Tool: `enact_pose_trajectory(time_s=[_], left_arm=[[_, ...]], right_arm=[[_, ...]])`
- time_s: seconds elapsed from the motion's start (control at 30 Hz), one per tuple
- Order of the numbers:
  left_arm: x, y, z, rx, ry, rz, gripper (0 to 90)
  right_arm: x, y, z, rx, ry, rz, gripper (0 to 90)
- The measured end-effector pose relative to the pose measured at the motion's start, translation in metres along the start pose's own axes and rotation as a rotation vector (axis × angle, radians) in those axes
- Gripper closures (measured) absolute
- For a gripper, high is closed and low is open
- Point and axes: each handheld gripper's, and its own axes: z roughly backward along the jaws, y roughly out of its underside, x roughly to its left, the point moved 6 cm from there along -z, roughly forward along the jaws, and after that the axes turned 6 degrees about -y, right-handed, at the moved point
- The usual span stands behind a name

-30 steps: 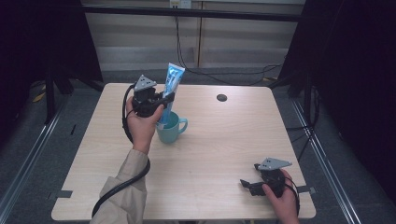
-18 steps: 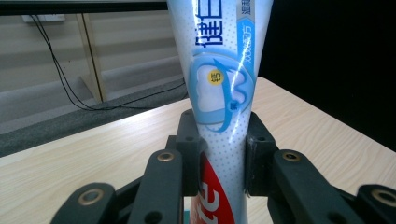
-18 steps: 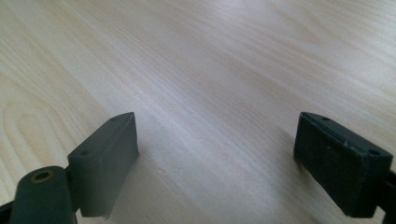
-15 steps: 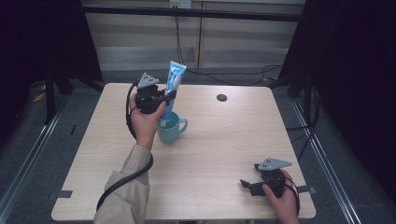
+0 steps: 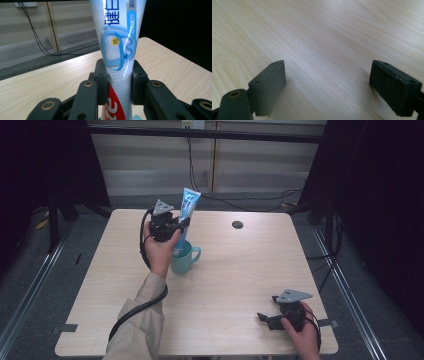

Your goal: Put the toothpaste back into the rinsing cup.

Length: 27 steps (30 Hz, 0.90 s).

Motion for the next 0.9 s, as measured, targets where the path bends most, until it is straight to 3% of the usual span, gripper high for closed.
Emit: enact_pose_trajectory(time_s=[0.9], left_arm=[[0.004,0.035,0.000,0.026,-0.035,0.026,70.9]], right_arm=[[0.000,0.000,0.000,0.000,-0.003,0.004,13.2]])
